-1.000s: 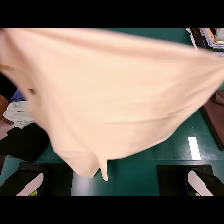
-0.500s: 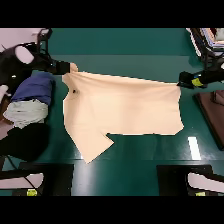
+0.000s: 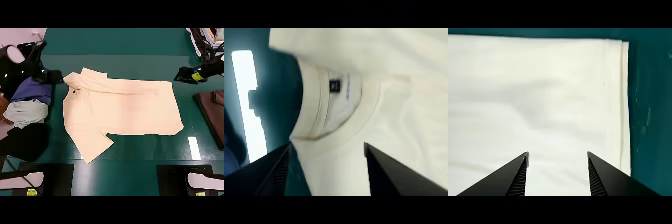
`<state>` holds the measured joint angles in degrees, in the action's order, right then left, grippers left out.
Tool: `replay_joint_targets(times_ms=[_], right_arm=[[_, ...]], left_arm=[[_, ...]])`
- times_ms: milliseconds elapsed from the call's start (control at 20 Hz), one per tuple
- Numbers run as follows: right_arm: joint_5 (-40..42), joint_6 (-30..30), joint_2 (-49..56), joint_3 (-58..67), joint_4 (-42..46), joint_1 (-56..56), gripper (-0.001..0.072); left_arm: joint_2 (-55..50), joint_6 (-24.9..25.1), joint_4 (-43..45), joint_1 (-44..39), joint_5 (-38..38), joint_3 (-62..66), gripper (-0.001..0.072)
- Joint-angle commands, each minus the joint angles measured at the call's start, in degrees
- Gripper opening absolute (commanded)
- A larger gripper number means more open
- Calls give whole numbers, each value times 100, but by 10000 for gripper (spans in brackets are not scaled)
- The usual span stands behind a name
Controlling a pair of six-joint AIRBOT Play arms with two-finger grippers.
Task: Fold the shirts.
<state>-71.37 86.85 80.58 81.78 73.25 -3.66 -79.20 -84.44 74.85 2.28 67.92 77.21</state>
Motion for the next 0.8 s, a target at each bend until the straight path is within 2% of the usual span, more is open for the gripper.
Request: replay_joint_targets(times_ms=[0,200,350,450,600,750], right_arm=[[-39,-103,-715,-782,-9,-4,430],[214,-98,-1429,-1589,-22,-4,430],[234,-98,-1746,-1836,-22,-4,430],[234,-98,-1904,-1917,-22,-4,430],[219,-96,-2092,-1963,-22,-2,430],[170,-94,-2240,-1963,-17,-2,431]], left_arm=[[1032,-125,-68,175,330,-1478,540],[2149,-387,-229,175,-13,-3368,540],[2402,-361,-782,175,-282,-4247,540],[2396,-315,-1141,175,-640,-4631,540],[2391,83,-1899,175,-1158,-4964,539],[2389,138,-2020,175,-1414,-5095,538]])
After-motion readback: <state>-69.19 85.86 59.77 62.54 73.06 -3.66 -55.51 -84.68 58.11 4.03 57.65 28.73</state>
